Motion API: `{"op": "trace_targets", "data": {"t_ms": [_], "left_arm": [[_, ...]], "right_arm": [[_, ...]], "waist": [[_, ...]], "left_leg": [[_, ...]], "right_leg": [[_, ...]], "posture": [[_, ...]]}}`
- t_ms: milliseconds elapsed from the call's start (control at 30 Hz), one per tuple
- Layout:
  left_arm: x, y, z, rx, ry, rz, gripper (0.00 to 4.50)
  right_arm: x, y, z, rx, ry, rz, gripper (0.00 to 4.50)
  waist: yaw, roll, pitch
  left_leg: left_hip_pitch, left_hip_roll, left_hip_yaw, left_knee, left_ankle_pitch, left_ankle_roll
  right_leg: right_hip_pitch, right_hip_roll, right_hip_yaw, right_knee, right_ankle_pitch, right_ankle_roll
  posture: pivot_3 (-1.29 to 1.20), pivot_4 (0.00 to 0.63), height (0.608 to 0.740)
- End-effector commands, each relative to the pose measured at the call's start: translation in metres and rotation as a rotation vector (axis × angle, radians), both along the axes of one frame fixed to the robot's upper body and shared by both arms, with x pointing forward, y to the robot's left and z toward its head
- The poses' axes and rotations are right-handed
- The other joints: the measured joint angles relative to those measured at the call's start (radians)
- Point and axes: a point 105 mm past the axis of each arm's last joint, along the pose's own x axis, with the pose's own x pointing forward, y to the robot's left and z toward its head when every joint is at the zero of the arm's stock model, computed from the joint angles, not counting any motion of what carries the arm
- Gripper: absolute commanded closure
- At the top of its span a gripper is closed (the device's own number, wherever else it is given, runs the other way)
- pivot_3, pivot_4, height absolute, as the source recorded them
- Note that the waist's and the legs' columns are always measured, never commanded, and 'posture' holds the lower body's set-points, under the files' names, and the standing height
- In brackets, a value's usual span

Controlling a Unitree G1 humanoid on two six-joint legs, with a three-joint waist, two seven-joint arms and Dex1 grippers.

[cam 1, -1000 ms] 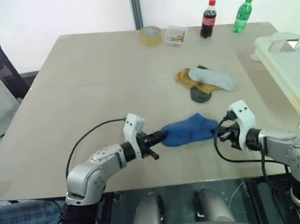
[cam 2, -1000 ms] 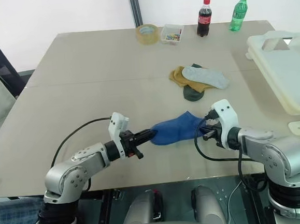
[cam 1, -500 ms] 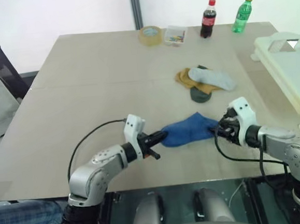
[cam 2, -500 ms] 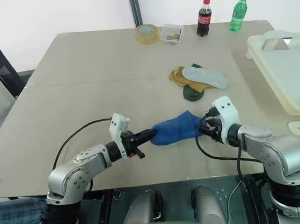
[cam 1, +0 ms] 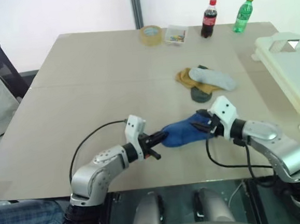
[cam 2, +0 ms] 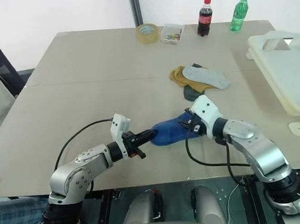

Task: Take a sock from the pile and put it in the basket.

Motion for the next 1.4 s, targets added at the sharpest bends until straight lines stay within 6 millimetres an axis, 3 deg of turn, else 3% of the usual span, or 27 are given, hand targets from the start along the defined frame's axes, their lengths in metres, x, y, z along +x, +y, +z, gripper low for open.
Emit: {"op": "trace_targets", "data": {"t_ms": [33,100,367,667,767,933,1167,1400], "left_arm": [[-0.002,-0.003,0.006,-0.019,-0.032,-0.004,4.18],[-0.004,-0.003,0.008,-0.038,-0.034,-0.012,3.76],[-0.012,0.007,0.003,-0.113,0.117,-0.012,0.02],[-0.019,0.028,-0.021,-0.092,0.38,0.034,0.02],[-0.018,0.032,-0.025,-0.073,0.427,0.06,0.02],[-0.019,0.044,-0.012,-0.09,0.449,0.062,0.02],[-0.013,0.029,-0.023,-0.099,0.544,0.027,0.02],[0.003,-0.008,-0.024,-0.269,0.626,-0.031,0.02]], "right_arm": [[0.001,-0.012,-0.024,-0.082,0.03,-0.024,2.21],[0.0,-0.017,-0.037,-0.108,0.071,-0.027,2.16],[-0.001,-0.015,-0.045,-0.109,0.082,-0.022,2.16],[-0.003,-0.01,-0.052,-0.126,0.084,-0.01,2.16],[-0.002,-0.009,-0.053,-0.132,0.078,-0.012,2.16],[0.0,-0.009,-0.053,-0.132,0.067,-0.024,2.16],[0.002,-0.003,-0.054,-0.14,0.051,-0.018,2.16],[0.003,0.003,-0.053,-0.137,0.047,-0.01,2.16]], "waist": [[0.002,0.0,0.0],[0.002,0.0,0.0],[0.0,-0.001,-0.001],[-0.002,-0.002,-0.004],[-0.002,-0.003,-0.004],[-0.005,-0.002,-0.005],[-0.003,-0.002,-0.008],[0.004,-0.005,-0.015]], "left_leg": [[0.0,0.0,0.0,0.0,0.0,0.0],[0.0,0.0,0.0,0.0,0.0,0.0],[0.003,0.0,-0.001,0.0,0.0,0.0],[0.009,0.001,-0.002,0.0,0.0,0.0],[0.017,0.001,-0.001,-0.002,0.0,0.0],[0.018,0.002,0.0,-0.003,0.0,0.0],[0.019,0.001,0.001,-0.003,0.0,0.0],[0.02,0.0,0.001,-0.002,0.0,0.0]], "right_leg": [[0.0,0.0,0.0,0.0,0.0,0.0],[0.001,0.0,0.0,-0.001,0.0,0.0],[0.004,0.0,-0.001,-0.001,-0.001,-0.001],[0.009,0.0,-0.002,-0.001,-0.002,-0.002],[0.017,0.0,-0.002,-0.002,-0.004,0.0],[0.017,0.0,-0.001,-0.002,-0.003,-0.002],[0.017,0.0,0.0,-0.002,-0.002,-0.003],[0.018,-0.002,0.0,-0.002,-0.002,-0.003]], "posture": [[0.0,0.15,0.74],[0.0,0.15,0.74],[0.0,0.15,0.74],[0.0,0.15,0.74],[0.0,0.15,0.74],[0.0,0.15,0.74],[0.0,0.15,0.74],[0.0,0.15,0.74]]}}
